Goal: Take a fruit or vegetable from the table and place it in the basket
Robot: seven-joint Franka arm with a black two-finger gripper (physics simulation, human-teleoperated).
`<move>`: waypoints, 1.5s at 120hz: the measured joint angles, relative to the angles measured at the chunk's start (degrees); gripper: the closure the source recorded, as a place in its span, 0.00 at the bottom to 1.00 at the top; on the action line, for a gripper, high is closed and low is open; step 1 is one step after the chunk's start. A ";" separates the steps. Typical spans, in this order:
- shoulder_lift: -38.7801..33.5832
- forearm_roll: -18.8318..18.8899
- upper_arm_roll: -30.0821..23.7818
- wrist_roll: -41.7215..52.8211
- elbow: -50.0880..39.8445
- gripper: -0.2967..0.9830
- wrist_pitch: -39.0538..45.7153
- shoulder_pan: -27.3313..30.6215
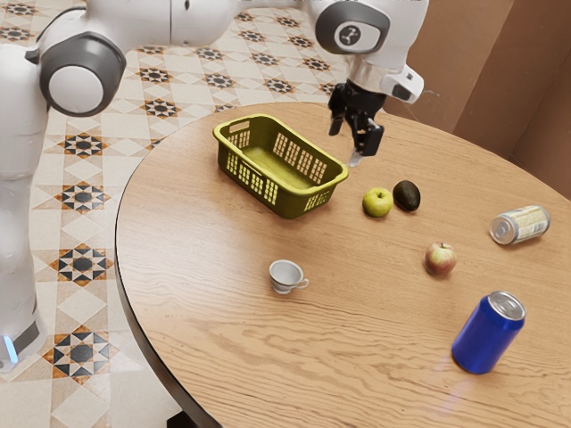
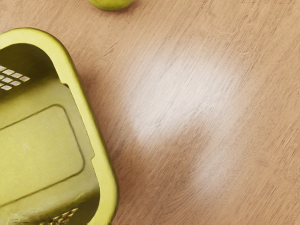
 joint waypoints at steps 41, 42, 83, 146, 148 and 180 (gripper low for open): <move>5.78 2.31 0.12 -30.43 2.28 0.23 7.09 1.10; 5.81 2.31 0.12 -30.98 2.32 0.23 7.23 1.37; 20.00 2.83 0.16 -48.99 20.88 0.23 12.18 5.85; 34.92 2.83 -8.25 -64.33 29.66 0.23 24.40 12.01; 35.19 2.84 -8.32 -64.59 29.66 0.23 24.89 12.05; 37.22 3.03 -8.49 -67.39 29.44 0.23 31.03 11.78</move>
